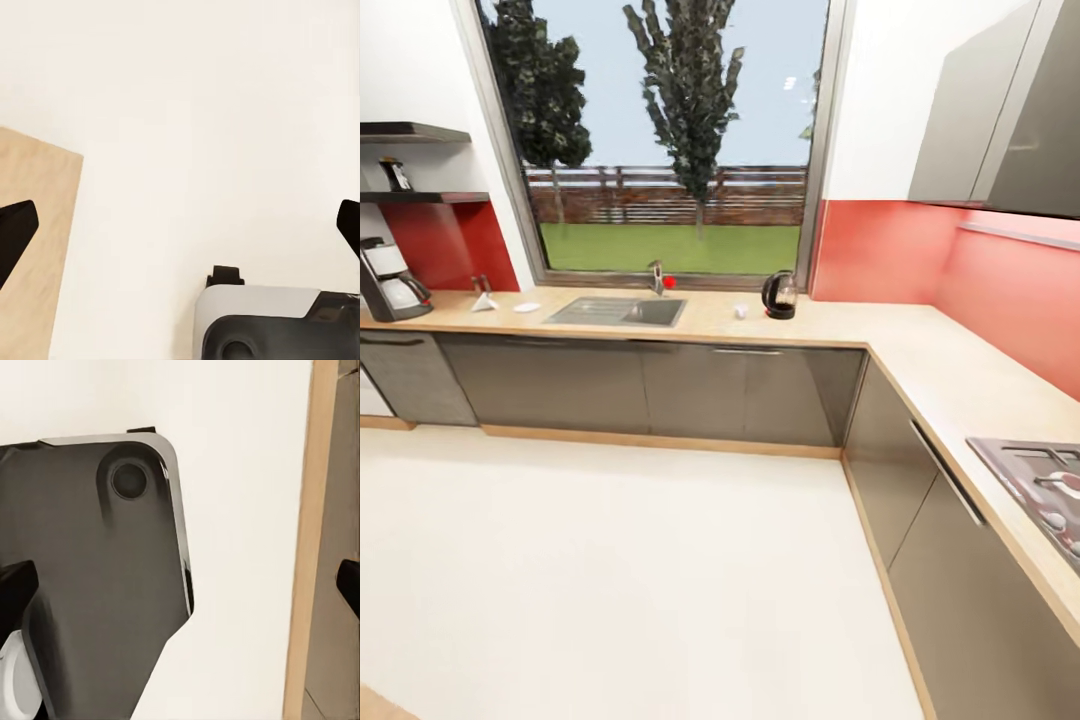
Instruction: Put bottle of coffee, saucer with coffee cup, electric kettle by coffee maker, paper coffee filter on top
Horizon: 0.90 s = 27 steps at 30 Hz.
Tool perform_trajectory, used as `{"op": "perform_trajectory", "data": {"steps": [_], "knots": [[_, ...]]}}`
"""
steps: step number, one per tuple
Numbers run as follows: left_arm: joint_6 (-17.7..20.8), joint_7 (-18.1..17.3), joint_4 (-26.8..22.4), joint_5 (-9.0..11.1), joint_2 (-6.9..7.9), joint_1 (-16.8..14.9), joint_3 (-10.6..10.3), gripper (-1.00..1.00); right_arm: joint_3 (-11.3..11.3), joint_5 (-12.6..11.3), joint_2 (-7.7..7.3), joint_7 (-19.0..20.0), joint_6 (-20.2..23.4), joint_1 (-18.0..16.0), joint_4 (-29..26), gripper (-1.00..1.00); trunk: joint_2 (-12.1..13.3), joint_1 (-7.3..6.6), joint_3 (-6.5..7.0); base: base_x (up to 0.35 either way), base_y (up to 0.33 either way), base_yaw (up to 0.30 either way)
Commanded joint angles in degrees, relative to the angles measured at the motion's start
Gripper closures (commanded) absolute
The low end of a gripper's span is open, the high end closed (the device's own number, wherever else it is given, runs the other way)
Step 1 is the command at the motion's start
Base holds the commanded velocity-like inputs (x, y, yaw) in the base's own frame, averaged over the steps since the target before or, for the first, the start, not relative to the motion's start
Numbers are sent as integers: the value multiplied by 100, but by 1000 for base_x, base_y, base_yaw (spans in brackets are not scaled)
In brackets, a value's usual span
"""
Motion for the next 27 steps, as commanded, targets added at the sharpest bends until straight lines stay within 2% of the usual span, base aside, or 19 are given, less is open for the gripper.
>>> {"op": "perform_trajectory", "data": {"steps": [1,13,21,23,27], "knots": [[-19,13,4,1,0,-4,4,-100,-44,54,1,-2,-21,-7,7,-100,-11,6,-11,303,-198,0],[-19,13,4,46,7,-4,27,-100,-43,54,1,-2,-21,-9,7,-100,-11,6,-11,303,-196,0],[-19,13,4,70,14,-4,41,-100,-46,40,16,-2,-37,-10,-18,-100,-11,6,-11,329,-53,0],[-19,13,4,73,15,-4,44,-100,-44,45,37,-3,-76,-12,-120,-100,-11,6,-11,338,33,0],[-19,19,4,74,16,-4,46,-100,-41,59,62,-8,-439,-9,-750,-100,-11,6,-11,338,69,0]]}}
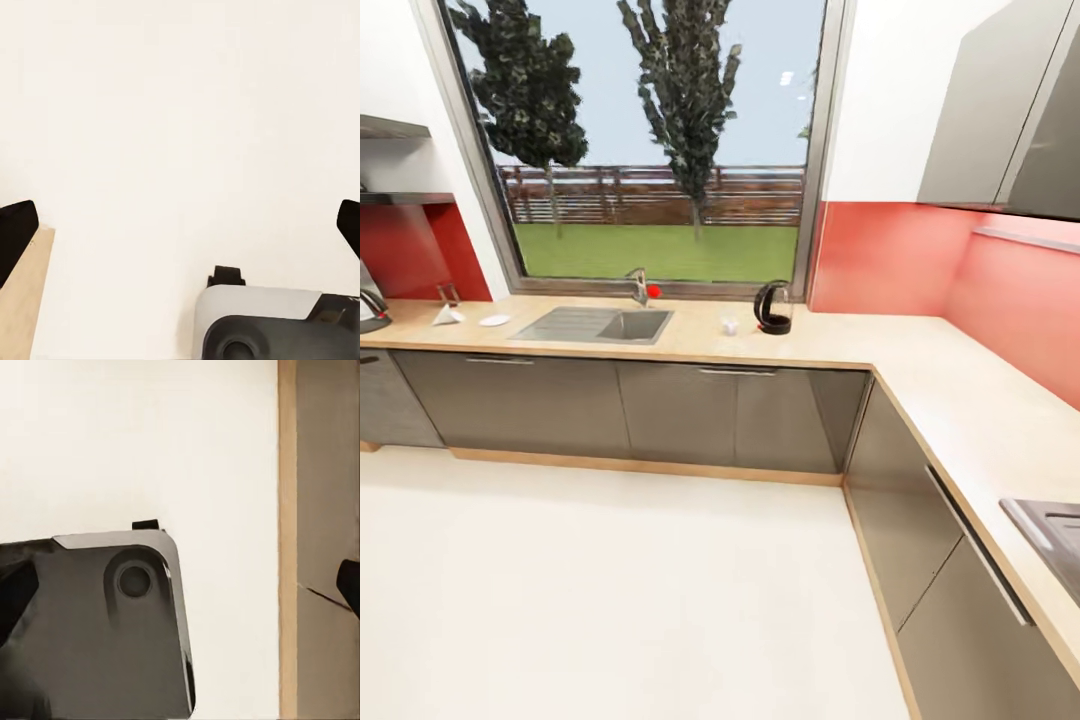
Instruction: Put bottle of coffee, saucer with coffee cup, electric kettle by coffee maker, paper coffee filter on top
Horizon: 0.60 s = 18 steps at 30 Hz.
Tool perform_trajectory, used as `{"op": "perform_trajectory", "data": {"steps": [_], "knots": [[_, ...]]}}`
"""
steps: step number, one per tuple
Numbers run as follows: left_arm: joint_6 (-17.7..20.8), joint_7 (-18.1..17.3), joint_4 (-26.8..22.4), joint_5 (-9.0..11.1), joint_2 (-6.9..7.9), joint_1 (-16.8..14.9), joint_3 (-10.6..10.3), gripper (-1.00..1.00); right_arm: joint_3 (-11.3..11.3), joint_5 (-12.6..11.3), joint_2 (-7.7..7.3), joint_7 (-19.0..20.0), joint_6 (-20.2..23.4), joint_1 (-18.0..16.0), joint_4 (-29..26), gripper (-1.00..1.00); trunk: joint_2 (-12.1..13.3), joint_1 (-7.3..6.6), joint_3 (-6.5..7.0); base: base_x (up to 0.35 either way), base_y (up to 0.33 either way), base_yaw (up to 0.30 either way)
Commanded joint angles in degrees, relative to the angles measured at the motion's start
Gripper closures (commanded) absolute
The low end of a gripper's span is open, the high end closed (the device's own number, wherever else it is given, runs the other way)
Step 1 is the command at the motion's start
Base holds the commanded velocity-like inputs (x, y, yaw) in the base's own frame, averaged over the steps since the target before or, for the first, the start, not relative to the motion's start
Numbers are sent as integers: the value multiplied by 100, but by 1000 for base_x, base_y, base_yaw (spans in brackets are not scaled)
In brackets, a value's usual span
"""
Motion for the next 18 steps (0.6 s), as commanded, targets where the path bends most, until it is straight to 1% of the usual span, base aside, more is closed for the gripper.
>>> {"op": "perform_trajectory", "data": {"steps": [1,2,5,9,12,18], "knots": [[-20,6,4,6,-1,-5,7,-100,-42,56,1,-3,-154,-2,-172,-100,-10,6,-12,330,112,0],[-20,6,4,6,-1,-5,7,-100,-43,55,0,-4,-215,-2,-250,-100,-10,6,-12,325,124,0],[-20,8,4,6,4,-5,10,-100,-48,51,-8,-5,-448,-6,-776,-100,-10,6,-12,306,163,0],[-20,8,4,6,7,-5,15,-100,-49,59,-33,21,-519,-5,-1281,-100,-10,6,-12,278,204,0],[-20,8,4,6,6,-5,16,-100,-43,68,-42,45,-532,-2,-1386,-100,-10,6,-12,252,226,0],[-20,12,4,6,9,-5,18,-100,-41,75,-55,52,-537,-2,-1415,-100,-10,6,-12,244,232,0]]}}
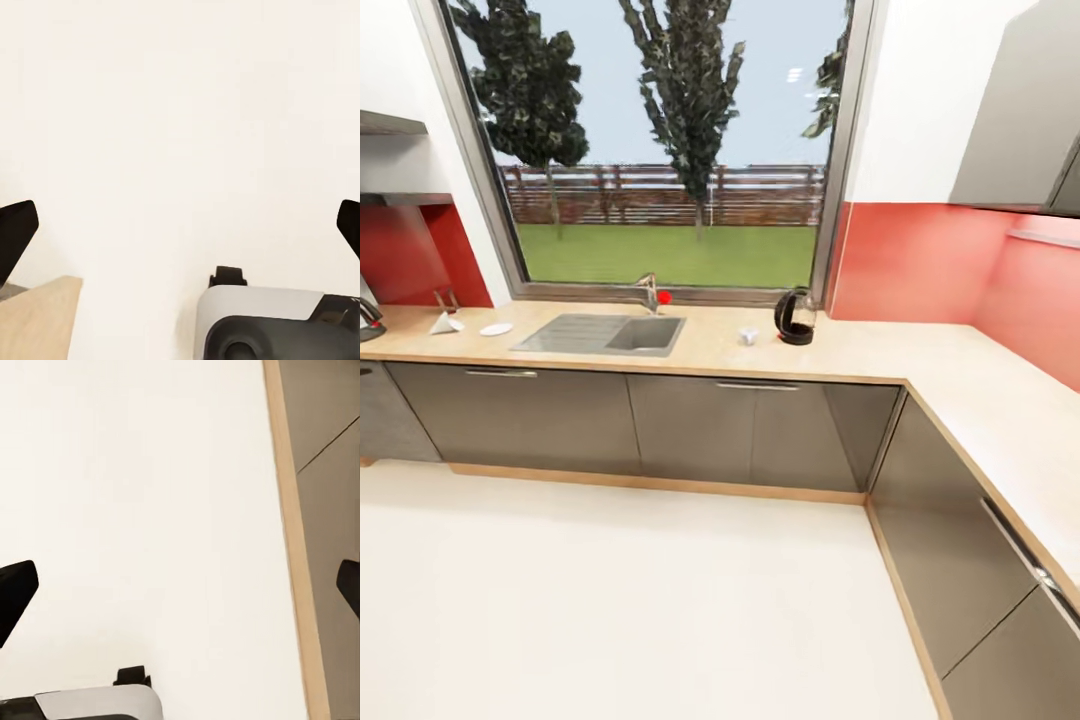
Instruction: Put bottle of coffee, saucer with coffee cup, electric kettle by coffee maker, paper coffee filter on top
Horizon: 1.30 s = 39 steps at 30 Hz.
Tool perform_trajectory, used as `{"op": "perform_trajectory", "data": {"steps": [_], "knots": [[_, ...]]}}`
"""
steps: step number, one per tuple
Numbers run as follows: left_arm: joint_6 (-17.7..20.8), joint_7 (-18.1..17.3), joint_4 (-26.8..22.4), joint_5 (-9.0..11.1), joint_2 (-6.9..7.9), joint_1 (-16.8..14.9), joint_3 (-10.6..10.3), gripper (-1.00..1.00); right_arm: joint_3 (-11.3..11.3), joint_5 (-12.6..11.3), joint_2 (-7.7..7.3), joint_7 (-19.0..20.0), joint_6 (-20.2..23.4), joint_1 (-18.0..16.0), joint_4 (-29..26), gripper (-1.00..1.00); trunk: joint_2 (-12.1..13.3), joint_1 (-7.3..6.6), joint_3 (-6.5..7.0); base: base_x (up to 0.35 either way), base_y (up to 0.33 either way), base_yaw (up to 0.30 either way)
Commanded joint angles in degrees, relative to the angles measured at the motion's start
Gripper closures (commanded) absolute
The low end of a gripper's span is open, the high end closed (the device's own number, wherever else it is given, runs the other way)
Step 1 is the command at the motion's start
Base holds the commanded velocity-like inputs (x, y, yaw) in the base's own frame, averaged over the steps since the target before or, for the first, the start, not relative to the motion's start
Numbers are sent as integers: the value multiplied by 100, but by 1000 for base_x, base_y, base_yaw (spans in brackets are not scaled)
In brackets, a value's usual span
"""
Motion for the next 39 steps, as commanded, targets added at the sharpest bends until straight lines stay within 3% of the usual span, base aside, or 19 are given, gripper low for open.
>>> {"op": "perform_trajectory", "data": {"steps": [1,13,39], "knots": [[-18,4,5,6,2,-5,10,-100,-33,56,3,1,-18,-6,1,-100,-11,6,-11,242,233,0],[-20,4,5,6,-1,-5,6,-100,-24,50,1,-1,-19,-3,1,-100,-11,6,57,280,185,0],[-29,-1,5,6,-4,-4,-4,-100,-24,49,10,-1,-19,-7,18,-100,-11,6,288,307,6,5]]}}
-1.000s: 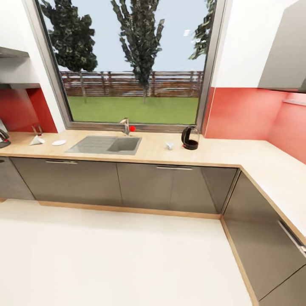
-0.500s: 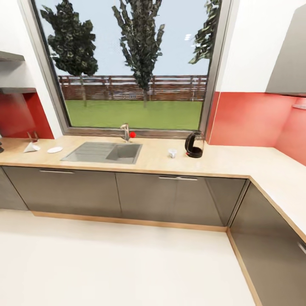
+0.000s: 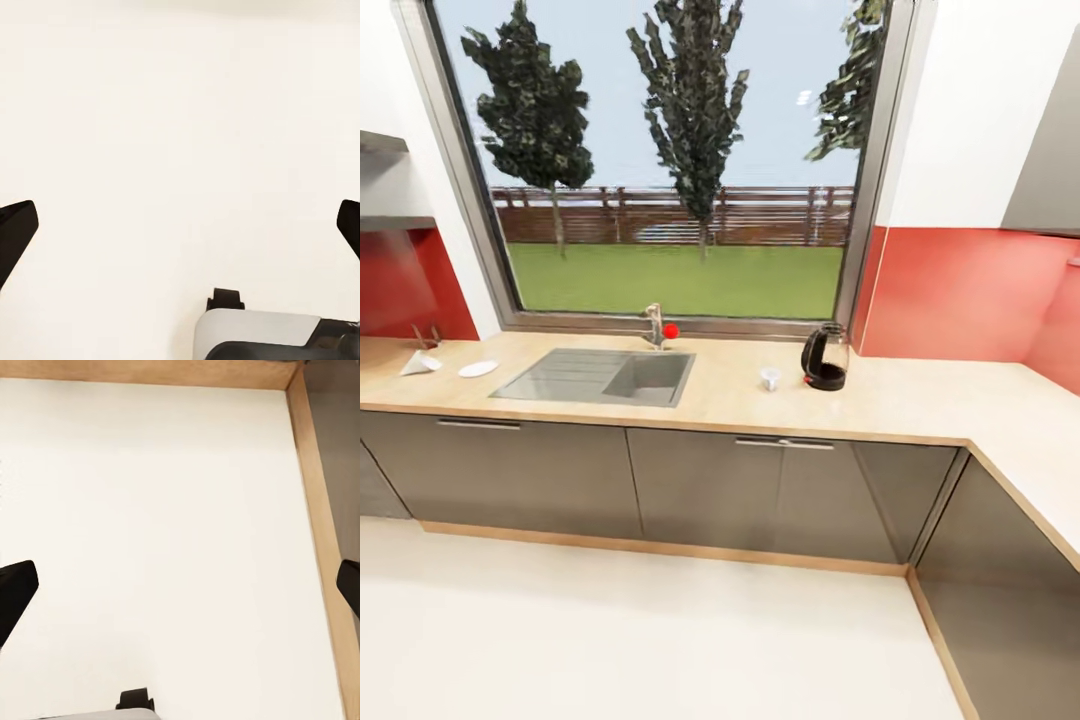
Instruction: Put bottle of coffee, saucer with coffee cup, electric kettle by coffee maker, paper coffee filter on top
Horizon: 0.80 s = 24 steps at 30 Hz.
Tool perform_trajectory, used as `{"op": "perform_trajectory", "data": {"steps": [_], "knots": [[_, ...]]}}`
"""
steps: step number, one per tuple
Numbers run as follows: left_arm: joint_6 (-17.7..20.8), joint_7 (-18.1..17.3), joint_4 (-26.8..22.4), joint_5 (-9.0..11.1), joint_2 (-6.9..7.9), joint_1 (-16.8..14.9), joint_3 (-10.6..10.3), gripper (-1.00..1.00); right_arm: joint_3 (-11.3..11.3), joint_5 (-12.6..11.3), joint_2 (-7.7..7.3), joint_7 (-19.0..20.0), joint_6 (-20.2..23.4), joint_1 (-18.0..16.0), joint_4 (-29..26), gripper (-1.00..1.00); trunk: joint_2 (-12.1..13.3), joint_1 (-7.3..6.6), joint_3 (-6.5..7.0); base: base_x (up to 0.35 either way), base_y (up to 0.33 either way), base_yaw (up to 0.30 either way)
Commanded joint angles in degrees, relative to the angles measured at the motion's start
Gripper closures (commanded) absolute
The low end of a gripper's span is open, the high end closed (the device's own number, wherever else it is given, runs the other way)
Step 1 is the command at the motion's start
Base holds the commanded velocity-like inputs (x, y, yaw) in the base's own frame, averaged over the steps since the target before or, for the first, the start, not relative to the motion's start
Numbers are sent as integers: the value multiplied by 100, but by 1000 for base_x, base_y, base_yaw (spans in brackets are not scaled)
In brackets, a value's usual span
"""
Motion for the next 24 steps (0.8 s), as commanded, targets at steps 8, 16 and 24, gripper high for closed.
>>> {"op": "perform_trajectory", "data": {"steps": [8,16,24], "knots": [[-20,5,5,6,-14,-6,0,-100,-29,56,6,3,-19,-7,4,-100,-11,4,52,23,0,129],[-20,4,5,0,-15,-6,-1,-100,-30,57,18,-12,-19,-7,4,-100,-11,4,102,1,0,200],[-20,3,5,0,-15,-6,-1,-100,-31,56,21,-15,-19,-7,4,-100,-11,4,110,0,0,268]]}}
